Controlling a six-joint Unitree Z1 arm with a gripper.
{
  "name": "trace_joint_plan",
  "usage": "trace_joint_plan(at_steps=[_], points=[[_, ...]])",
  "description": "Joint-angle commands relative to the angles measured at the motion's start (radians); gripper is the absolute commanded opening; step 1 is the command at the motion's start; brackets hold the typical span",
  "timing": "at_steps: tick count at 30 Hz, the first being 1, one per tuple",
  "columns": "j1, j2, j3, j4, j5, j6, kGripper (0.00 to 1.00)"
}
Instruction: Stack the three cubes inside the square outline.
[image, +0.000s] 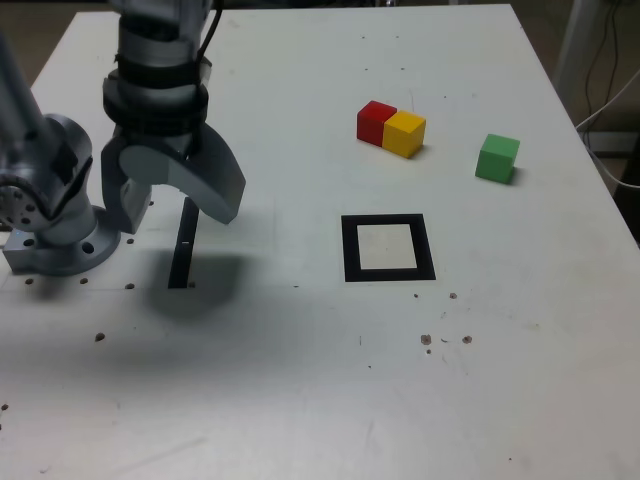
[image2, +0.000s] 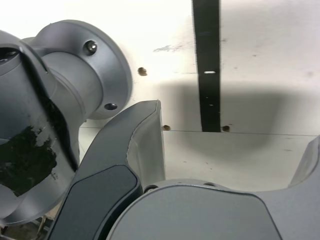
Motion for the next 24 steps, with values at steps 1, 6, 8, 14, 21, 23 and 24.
trace_joint_plan(at_steps=[1,6,8,14,21,23,24], points=[[0.002,0.004,-0.003,0.007,0.002,0.006,1.00],[0.002,0.005,-0.008,0.010,0.003,0.009,1.00],[0.002,0.006,-0.008,0.009,0.005,0.009,0.99],[0.002,0.007,-0.016,0.014,0.024,0.009,0.99],[0.015,0.025,-0.168,0.127,0.041,0.009,0.99],[0.029,0.036,-0.228,0.173,0.043,0.009,1.00],[0.037,0.041,-0.255,0.195,0.044,0.009,1.00]])
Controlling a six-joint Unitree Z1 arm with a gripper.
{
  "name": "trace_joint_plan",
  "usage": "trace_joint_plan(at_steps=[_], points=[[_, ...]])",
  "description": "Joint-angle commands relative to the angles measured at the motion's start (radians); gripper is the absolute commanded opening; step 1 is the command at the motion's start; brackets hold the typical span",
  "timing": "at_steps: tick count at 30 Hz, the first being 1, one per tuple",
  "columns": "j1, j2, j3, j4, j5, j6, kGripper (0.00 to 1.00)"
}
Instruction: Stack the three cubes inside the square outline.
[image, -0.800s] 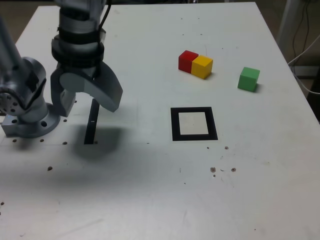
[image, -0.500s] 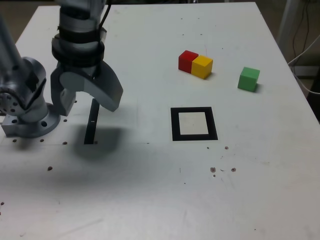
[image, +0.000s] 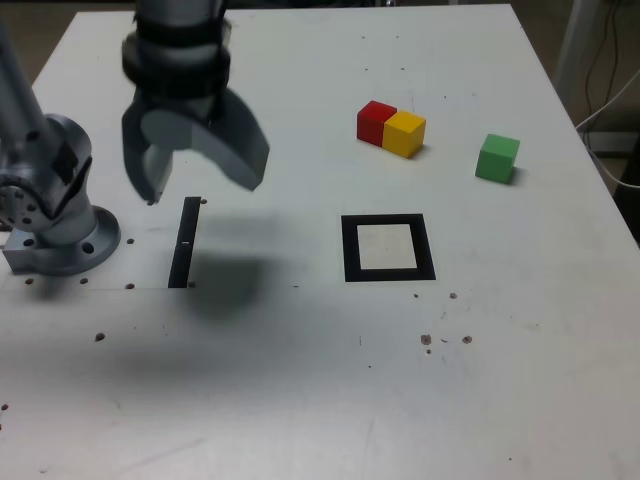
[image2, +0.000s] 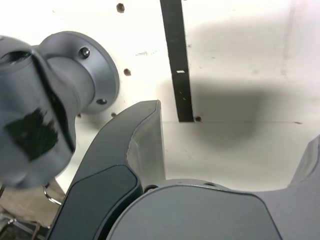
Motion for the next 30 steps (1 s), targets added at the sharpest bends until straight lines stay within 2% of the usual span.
trace_joint_plan(at_steps=[1,6,13,21,25,30], points=[[0.023,0.015,-0.062,0.047,0.004,0.001,1.00],[0.084,0.044,-0.150,0.098,-0.005,-0.008,1.00],[0.127,0.124,-0.239,0.109,0.034,-0.132,1.00],[0.144,0.155,-0.265,0.056,-0.001,-0.351,1.00],[0.162,0.138,-0.273,0.019,0.012,-0.424,1.00],[0.203,0.136,-0.275,-0.033,0.035,-0.449,1.00]])
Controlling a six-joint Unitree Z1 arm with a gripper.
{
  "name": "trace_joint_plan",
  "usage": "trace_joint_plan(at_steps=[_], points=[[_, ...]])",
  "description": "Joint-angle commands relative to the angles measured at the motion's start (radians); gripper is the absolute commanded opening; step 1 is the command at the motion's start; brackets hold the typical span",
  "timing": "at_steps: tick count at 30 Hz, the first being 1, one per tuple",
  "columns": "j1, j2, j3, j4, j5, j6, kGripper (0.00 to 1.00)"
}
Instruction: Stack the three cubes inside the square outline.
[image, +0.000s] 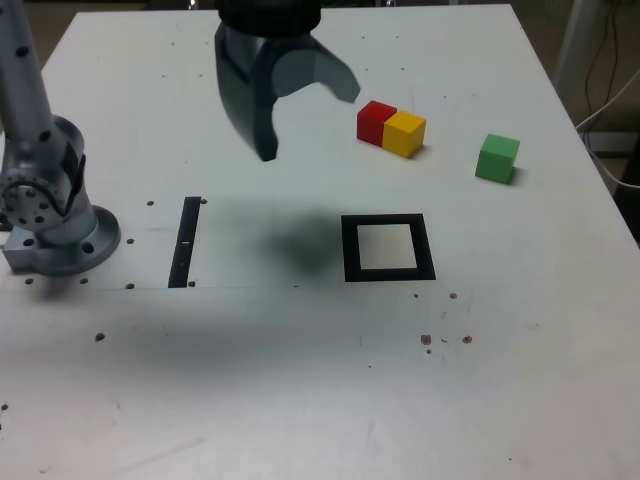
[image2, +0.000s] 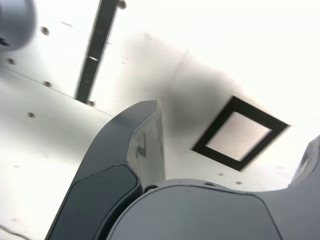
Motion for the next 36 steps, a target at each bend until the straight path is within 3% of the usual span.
trace_joint_plan(at_steps=[1,11,25,36], points=[[0.030,0.008,-0.005,-0.019,0.004,0.001,1.00],[0.168,0.110,-0.070,-0.053,0.000,0.048,1.00],[0.332,0.254,-0.198,-0.026,-0.010,0.080,0.99],[0.369,0.386,-0.261,-0.027,-0.041,0.076,0.98]])
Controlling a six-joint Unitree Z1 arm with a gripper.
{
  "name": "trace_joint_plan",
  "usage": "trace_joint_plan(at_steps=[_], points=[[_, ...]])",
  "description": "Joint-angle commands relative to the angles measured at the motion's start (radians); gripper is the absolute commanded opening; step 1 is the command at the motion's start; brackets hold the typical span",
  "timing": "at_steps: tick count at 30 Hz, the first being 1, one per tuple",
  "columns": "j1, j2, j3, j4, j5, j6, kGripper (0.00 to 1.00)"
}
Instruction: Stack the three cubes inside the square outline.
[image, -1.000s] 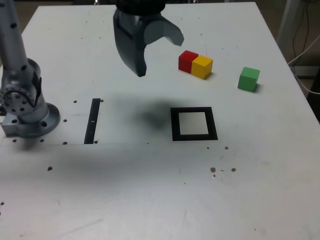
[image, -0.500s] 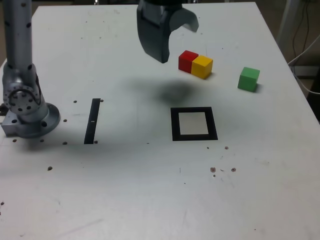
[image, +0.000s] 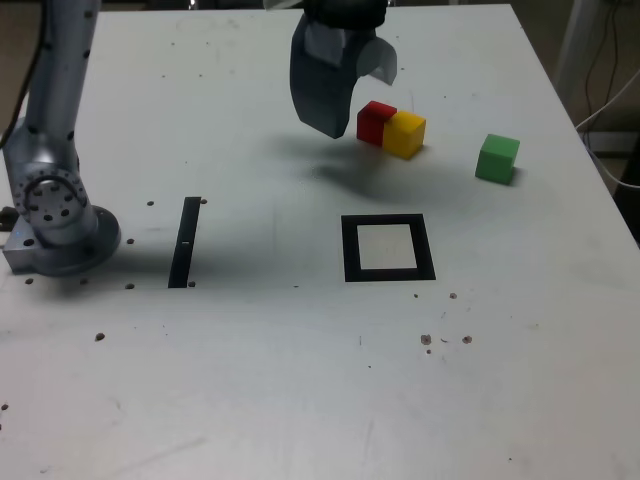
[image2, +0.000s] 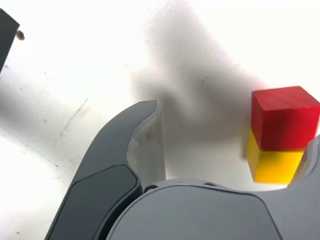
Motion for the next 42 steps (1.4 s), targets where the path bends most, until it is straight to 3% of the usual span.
trace_joint_plan(at_steps=[1,23,42], points=[[0.003,0.031,-0.024,0.003,-0.014,-0.004,0.98],[0.059,0.166,-0.155,-0.001,-0.008,-0.004,0.98],[0.078,0.194,-0.179,-0.004,-0.019,-0.012,0.84]])
